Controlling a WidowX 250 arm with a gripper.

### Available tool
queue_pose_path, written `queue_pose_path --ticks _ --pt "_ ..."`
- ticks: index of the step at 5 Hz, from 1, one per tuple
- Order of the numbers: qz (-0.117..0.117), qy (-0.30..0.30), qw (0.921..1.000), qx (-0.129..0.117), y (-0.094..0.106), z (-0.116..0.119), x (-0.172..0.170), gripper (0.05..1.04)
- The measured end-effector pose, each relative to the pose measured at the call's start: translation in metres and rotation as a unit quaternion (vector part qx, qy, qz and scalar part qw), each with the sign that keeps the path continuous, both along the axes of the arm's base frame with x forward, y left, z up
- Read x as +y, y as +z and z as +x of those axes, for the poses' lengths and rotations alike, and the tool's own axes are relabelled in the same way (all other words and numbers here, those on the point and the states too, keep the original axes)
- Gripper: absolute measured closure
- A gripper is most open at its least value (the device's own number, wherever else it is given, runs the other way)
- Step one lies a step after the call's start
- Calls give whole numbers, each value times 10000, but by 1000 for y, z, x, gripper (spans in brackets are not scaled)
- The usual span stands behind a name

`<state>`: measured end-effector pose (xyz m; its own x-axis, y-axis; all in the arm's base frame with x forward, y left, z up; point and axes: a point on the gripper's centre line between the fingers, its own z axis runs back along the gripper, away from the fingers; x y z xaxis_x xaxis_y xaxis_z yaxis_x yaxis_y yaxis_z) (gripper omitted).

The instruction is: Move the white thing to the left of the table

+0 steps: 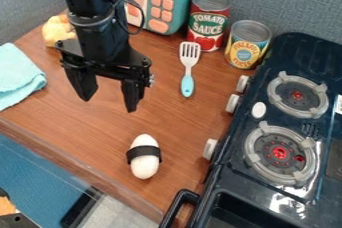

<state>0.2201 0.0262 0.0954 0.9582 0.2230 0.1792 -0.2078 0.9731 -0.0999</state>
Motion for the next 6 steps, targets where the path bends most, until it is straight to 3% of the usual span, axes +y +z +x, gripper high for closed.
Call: queue_pose_path --ticks 2,3,4,6 --pt "13 -66 9998 175 -7 -1 -8 85" --pt "40 -127 9999 100 -8 2 -16 85" --pt "99 -225 9995 186 -13 3 -24 85" --pt "68 -383 9987 320 -31 5 -43 85"
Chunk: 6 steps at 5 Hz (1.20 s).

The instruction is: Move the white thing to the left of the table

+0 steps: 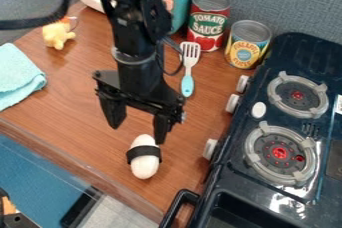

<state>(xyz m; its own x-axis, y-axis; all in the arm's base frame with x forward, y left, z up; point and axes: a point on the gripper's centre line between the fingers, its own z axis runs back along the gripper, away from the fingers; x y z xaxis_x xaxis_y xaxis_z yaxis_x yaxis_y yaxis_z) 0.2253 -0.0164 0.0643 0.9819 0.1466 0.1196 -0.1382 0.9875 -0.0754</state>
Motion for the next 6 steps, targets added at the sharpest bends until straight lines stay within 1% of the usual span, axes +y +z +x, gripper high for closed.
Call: queue_pose_path --ticks 1,2,3,4,5,6 --pt "-12 -108 9999 102 -13 2 -7 85" --pt "-38 -173 9998 106 -22 5 -14 85" --pt "-47 -195 9995 235 -31 4 -15 85" --pt "-107 28 9991 410 -42 -5 -8 84" --pt "-198 332 9968 700 -60 -18 5 84" --pt "-170 442 9965 682 -62 -18 8 121"
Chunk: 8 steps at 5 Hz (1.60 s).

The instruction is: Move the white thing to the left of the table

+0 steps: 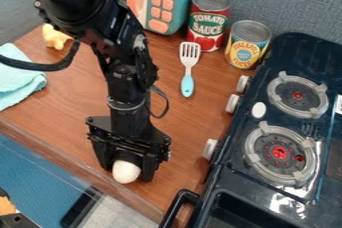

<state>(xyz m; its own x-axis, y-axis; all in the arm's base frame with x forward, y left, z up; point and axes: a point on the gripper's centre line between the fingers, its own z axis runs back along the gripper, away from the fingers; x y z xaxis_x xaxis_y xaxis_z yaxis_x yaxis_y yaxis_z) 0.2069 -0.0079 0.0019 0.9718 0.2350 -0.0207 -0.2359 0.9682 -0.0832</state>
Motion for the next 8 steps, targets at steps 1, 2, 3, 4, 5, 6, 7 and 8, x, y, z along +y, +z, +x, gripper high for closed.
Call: queue_pose_path --ticks 1,2,3,4,5,6,7,8 --pt "64 92 9999 0 -1 -1 2 389" --pt "117 52 9999 29 1 0 2 517" --pt "299 -152 9994 -60 21 11 6 519" --pt "479 98 9981 -380 59 33 24 519" --pt "587 510 9941 -757 91 61 57 519" --pt "776 949 9873 -1006 101 92 94 519" --pt "1086 1240 9828 -833 93 113 127 519" --pt "1498 1461 9762 -564 72 125 148 519"
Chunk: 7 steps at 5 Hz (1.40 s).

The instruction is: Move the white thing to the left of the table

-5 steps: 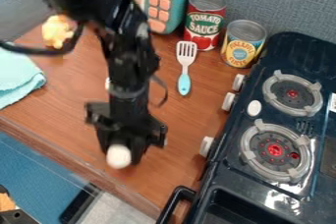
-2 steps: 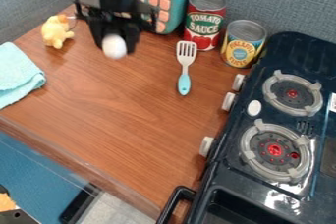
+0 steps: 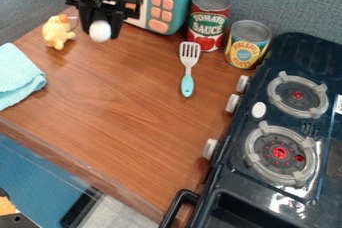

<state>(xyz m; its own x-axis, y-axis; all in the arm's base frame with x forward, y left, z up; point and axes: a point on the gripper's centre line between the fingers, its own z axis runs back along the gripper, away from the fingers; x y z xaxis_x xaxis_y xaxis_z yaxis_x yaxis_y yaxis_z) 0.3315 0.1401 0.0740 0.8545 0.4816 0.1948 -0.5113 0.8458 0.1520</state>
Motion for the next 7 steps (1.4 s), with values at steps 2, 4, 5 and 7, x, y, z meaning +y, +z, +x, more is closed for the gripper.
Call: queue_pose_path --ticks 2,4,5,7 --pt "199 306 9993 29 -28 10 12 519" --pt "-76 737 9970 -232 -54 -9 19 519" --pt "-177 823 9951 -517 -63 -12 22 519" --pt "-353 820 9954 -342 -64 -19 23 148"
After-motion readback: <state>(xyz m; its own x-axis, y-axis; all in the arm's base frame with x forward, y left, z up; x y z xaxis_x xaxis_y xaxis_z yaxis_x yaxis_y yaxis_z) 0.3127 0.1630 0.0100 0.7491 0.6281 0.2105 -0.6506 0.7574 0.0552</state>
